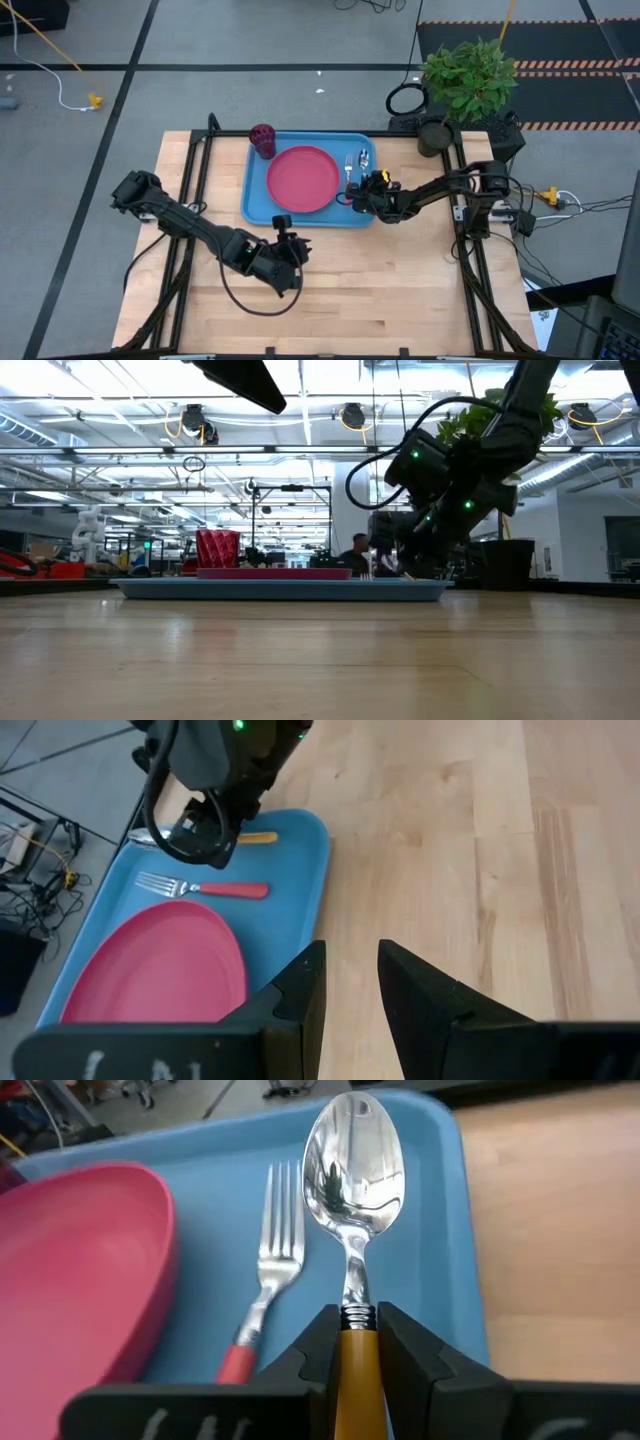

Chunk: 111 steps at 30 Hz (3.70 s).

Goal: Pick and place plate/cup/fork/spoon on tray
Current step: Put the yellow spoon on the blue tray to the right of the pink fork, then return to Home Position

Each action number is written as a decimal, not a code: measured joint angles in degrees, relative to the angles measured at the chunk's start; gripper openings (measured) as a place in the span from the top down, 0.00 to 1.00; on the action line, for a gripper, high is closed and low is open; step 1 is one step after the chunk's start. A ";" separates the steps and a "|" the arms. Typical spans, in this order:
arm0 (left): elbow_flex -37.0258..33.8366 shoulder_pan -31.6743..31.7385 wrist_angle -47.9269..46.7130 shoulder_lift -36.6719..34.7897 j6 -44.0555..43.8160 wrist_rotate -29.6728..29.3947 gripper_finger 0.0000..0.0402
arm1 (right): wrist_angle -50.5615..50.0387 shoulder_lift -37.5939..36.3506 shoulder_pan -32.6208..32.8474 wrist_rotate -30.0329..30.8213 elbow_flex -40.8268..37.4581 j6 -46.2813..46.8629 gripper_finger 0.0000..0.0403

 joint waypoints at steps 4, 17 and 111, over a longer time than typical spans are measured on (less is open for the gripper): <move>0.00 0.02 0.01 0.00 -0.01 0.00 0.76 | 2.70 2.16 -0.84 -2.94 0.08 -0.18 0.91; 0.00 0.00 0.03 0.00 -0.06 -0.01 0.76 | 5.16 3.47 -1.32 -2.27 0.04 -0.40 0.90; -71.01 3.17 65.00 -44.32 13.77 11.10 0.99 | 18.67 -71.99 10.46 -56.49 -40.89 -74.33 1.00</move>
